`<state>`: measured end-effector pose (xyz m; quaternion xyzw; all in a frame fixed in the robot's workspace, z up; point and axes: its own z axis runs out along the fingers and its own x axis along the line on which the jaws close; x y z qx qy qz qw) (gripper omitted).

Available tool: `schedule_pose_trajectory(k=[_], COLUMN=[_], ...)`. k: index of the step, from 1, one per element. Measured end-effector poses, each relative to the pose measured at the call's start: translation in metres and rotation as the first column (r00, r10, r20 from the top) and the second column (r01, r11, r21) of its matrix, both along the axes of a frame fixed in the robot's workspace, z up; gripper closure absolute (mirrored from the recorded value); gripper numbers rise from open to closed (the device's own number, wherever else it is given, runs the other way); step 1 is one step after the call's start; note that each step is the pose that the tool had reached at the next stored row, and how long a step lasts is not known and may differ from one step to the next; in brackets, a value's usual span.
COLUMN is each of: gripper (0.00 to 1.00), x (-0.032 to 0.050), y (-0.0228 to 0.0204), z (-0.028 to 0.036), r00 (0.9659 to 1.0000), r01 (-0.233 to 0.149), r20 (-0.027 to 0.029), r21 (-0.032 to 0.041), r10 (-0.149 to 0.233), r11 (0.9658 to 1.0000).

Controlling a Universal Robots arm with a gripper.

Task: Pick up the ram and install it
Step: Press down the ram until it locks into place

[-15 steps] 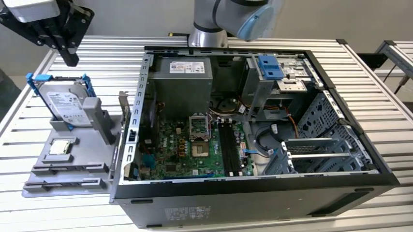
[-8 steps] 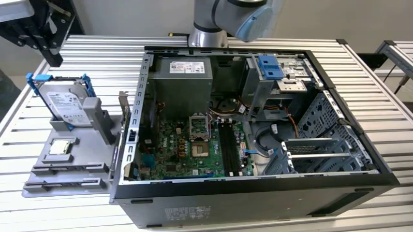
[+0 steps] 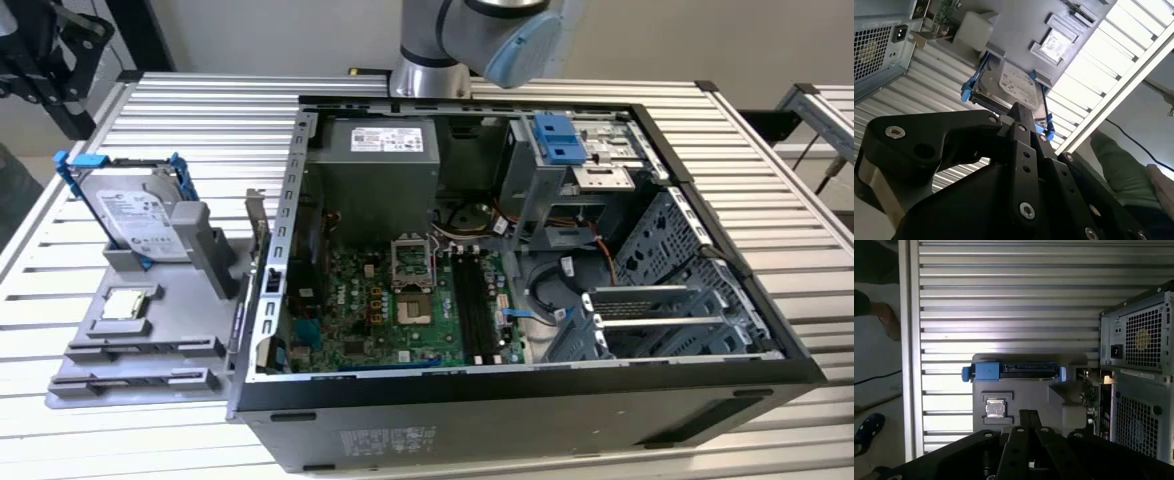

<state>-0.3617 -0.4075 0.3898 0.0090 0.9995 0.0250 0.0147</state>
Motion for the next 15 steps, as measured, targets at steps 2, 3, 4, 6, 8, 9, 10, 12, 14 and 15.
schedule_pose_trajectory(k=[2,3,4,6,8,9,10,12,14,15], gripper=[1.00,1.00,1.00,1.00,1.00,1.00,1.00,1.00,1.00,1.00], x=[-0.0002,-0.0002,-0.0003,0.0001,0.0018,0.0026,0.0034,0.0041,0.0041,0.0042], y=[0.0000,0.0000,-0.0001,-0.0014,-0.0036,-0.0048,-0.0062,-0.0096,-0.0145,-0.0171], z=[0.0000,0.0000,0.0000,0.0000,0.0000,0.0000,0.0000,0.0000,0.0000,0.0000], r00=[1.0000,1.0000,1.0000,1.0000,1.0000,1.0000,1.0000,1.0000,1.0000,1.0000], r01=[0.000,-0.001,-0.001,-0.001,-0.002,-0.003,-0.004,-0.006,-0.007,-0.008], r20=[0.0000,0.0000,-0.0001,-0.0002,-0.0002,-0.0002,-0.0001,-0.0002,-0.0001,-0.0002], r21=[0.0000,0.0001,0.0000,0.0000,0.0000,0.0001,0.0001,0.0000,0.0001,0.0001], r10=[0.000,0.001,0.001,0.001,0.002,0.003,0.004,0.006,0.007,0.008], r11=[1.0000,1.0000,1.0000,1.0000,1.0000,1.0000,1.0000,1.0000,1.0000,1.0000])
